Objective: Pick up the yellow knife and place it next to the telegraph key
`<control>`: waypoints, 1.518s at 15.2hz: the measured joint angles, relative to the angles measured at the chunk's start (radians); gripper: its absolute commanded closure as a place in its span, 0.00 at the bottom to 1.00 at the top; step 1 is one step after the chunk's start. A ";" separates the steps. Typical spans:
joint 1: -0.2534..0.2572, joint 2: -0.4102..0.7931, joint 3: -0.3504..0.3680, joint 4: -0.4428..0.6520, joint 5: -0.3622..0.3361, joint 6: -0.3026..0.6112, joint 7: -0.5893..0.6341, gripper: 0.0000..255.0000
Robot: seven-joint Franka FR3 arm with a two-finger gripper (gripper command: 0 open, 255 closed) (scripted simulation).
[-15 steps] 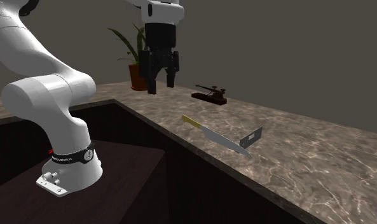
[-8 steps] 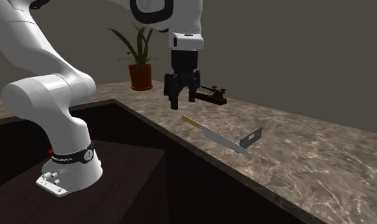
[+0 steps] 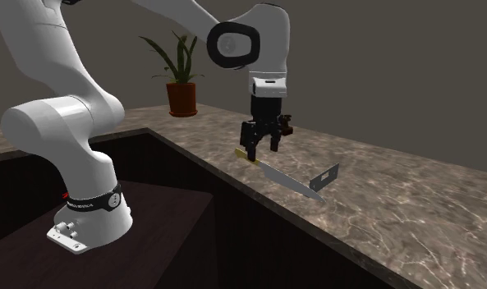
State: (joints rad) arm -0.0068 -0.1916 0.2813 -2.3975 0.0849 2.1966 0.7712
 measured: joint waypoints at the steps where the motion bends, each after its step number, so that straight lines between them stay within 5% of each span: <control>1: -0.001 0.038 0.012 0.015 -0.009 0.024 0.040 0.00; 16: -0.002 0.164 0.028 0.004 -0.047 0.159 0.110 0.00; 17: -0.002 0.164 0.028 0.004 -0.047 0.159 0.110 1.00; 23: -0.002 0.164 0.028 0.004 -0.047 0.159 0.110 1.00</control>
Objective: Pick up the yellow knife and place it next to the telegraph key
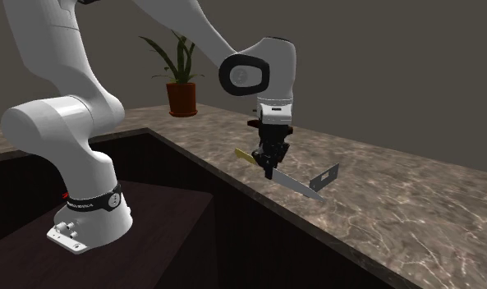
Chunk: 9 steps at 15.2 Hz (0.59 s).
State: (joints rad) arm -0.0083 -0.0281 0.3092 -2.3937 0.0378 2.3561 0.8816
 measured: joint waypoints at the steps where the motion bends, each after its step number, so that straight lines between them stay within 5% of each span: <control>1: 0.000 0.000 0.000 0.000 0.000 0.000 0.000 1.00; 9: 0.001 -0.043 -0.002 0.017 0.015 -0.058 -0.010 1.00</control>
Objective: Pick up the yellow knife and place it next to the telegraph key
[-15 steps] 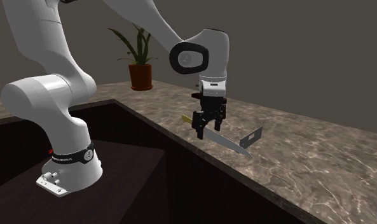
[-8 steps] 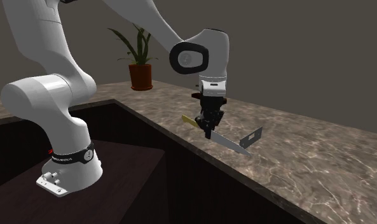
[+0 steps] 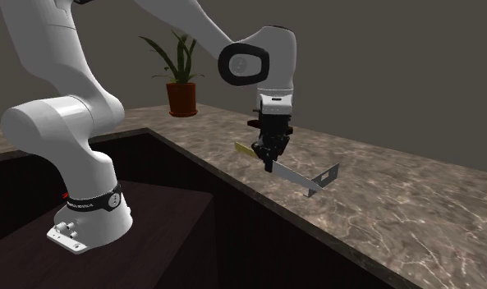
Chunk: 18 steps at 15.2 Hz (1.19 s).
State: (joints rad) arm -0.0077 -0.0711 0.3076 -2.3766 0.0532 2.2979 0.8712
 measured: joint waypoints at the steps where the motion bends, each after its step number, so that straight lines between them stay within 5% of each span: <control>1: 0.000 -0.005 -0.001 0.006 0.002 -0.012 -0.001 1.00; 18: -0.001 -0.117 -0.015 0.135 0.028 -0.248 -0.022 1.00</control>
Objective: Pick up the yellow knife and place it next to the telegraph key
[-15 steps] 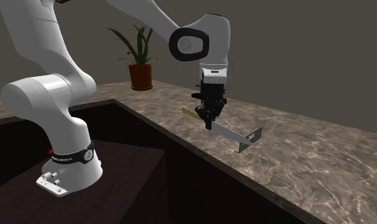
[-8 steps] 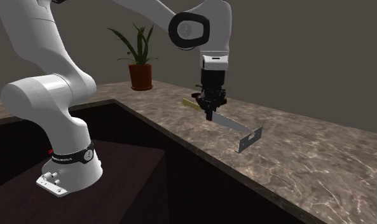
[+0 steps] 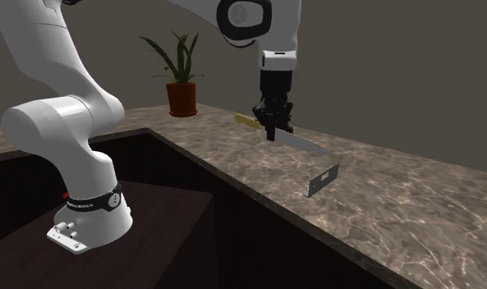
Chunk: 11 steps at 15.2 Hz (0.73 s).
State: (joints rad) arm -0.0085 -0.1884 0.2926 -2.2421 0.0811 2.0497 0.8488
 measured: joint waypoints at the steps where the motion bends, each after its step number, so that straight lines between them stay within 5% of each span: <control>1: 0.000 -0.006 -0.001 0.010 0.001 -0.016 -0.001 1.00; 11: 0.012 -0.024 0.013 0.111 0.005 -0.133 0.031 1.00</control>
State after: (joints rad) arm 0.0032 -0.2119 0.3059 -2.1308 0.0865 1.9168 0.8795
